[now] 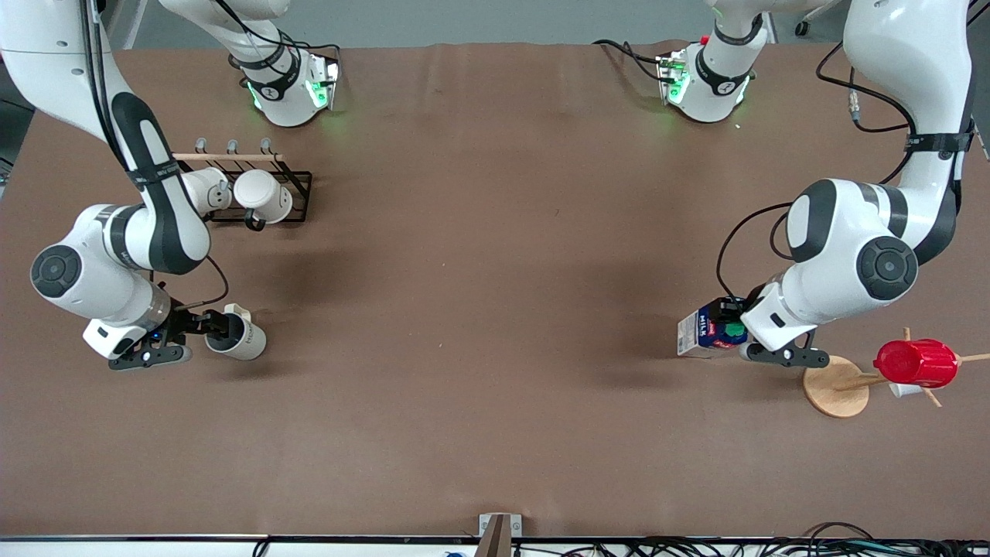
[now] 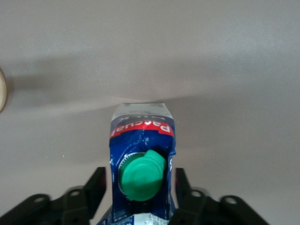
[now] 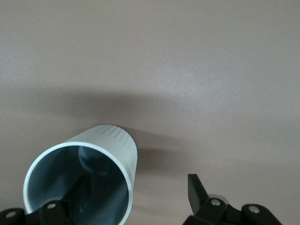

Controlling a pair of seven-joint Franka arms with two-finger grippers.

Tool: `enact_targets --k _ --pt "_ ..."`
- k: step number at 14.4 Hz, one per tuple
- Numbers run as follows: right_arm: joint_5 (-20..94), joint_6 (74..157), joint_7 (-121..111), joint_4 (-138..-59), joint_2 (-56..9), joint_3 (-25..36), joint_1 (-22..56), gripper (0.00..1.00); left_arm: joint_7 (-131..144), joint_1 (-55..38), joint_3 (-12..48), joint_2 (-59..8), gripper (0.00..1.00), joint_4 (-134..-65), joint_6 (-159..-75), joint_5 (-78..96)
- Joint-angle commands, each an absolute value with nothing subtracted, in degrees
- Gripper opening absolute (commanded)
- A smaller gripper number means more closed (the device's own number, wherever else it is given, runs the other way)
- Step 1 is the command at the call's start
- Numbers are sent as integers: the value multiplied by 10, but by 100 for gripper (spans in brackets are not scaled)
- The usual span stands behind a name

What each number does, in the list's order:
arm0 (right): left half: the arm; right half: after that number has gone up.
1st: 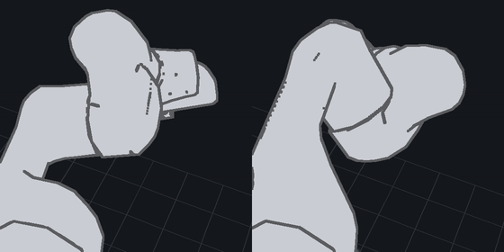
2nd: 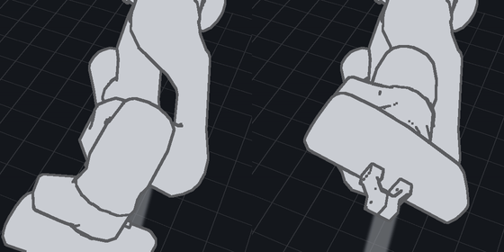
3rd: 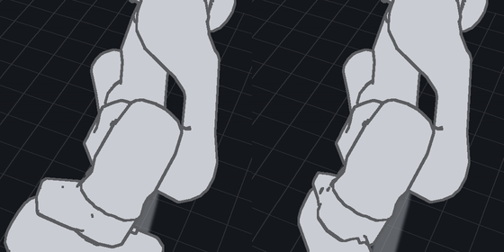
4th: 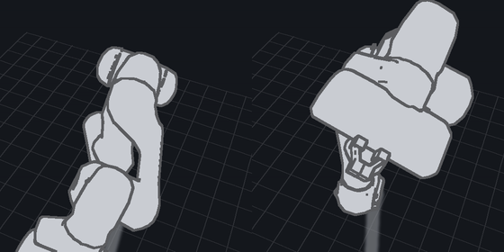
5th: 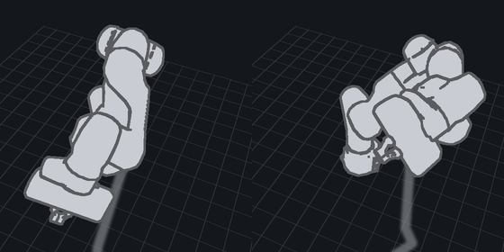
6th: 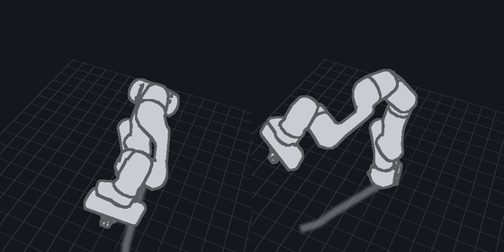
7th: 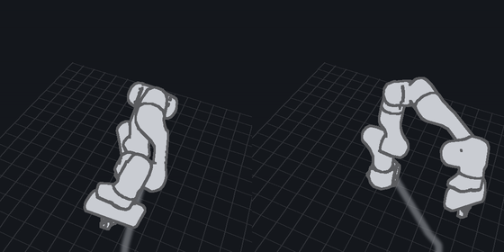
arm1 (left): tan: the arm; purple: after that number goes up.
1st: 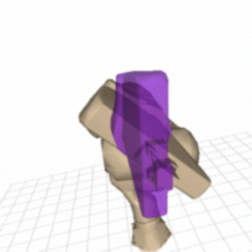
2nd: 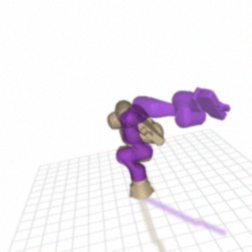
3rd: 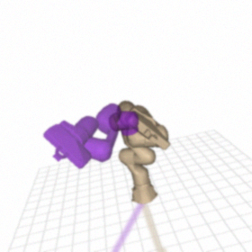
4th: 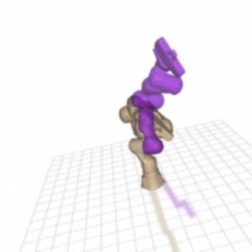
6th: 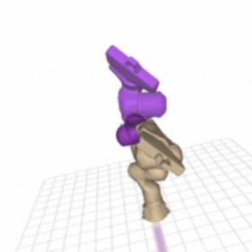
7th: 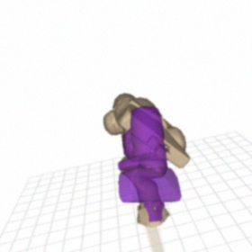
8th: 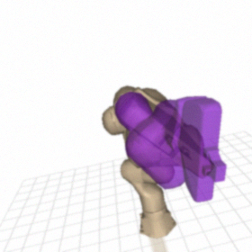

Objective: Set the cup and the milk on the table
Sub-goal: 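Grasp the white mug with the right gripper while the left gripper grasps the carton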

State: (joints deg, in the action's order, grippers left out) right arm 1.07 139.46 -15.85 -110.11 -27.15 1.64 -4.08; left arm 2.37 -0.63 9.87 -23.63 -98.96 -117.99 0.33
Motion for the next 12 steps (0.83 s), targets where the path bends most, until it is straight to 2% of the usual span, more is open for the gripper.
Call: enact_targets --k 1,3,4,5,8,10,12 --pt "11 1409 -163 -1109 -272 11 -45 63 29 -11 100 -236 43 -991 -1189 -4" --pt "12 1415 -159 -1110 -278 10 -44 36 32 -11 100 -234 37 -987 -1186 -4" --pt "12 1415 -156 -1110 -278 10 -44 17 39 -11 100 -232 37 -987 -1184 -4" --pt "13 1413 -150 -1109 -278 10 -44 2 47 -11 101 -229 37 -983 -1181 -4" --pt "12 1382 -100 -1102 -270 7 -41 0 75 -13 112 -220 37 -976 -1172 -4" --pt "12 1306 -45 -1068 -249 -2 -33 0 97 -17 118 -219 37 -969 -1167 -4" --pt "12 1245 12 -1027 -246 -38 -30 0 120 -18 127 -219 37 -954 -1151 -4"
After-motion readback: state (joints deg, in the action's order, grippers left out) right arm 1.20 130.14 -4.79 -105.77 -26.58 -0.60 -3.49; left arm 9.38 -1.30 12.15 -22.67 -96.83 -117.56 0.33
